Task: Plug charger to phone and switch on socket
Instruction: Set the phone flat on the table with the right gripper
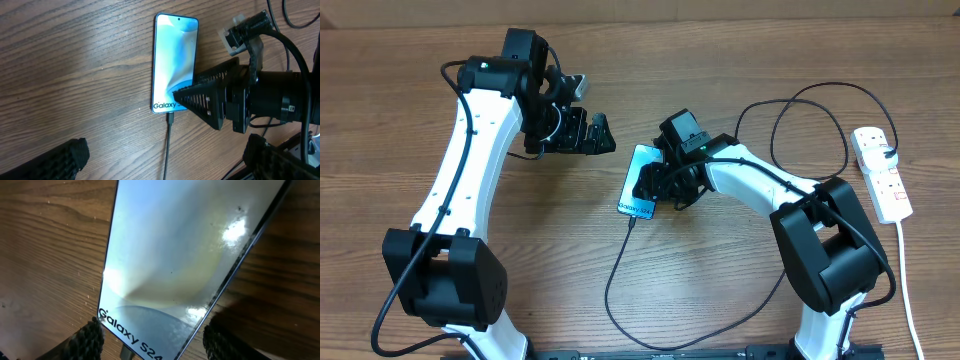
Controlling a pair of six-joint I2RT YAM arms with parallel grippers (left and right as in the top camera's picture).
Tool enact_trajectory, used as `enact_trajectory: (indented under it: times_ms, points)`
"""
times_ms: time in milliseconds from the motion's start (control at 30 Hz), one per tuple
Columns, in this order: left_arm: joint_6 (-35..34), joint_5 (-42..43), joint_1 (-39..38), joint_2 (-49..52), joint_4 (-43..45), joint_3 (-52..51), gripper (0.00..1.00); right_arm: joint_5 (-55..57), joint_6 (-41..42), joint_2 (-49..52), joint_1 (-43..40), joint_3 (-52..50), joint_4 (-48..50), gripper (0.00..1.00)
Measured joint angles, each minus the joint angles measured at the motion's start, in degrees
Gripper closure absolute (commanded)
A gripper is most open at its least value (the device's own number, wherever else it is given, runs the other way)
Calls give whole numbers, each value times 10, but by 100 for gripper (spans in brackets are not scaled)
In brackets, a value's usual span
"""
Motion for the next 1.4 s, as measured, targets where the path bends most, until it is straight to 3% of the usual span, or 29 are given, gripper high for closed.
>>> enact_trajectory:
  times_ms: [333, 1400]
  points:
    - [0, 0, 0, 0, 0, 0, 0, -4, 1, -5, 3, 4, 1, 0]
    - [0, 0, 0, 0, 0, 0, 0, 80, 39, -17, 3, 7, -29, 0]
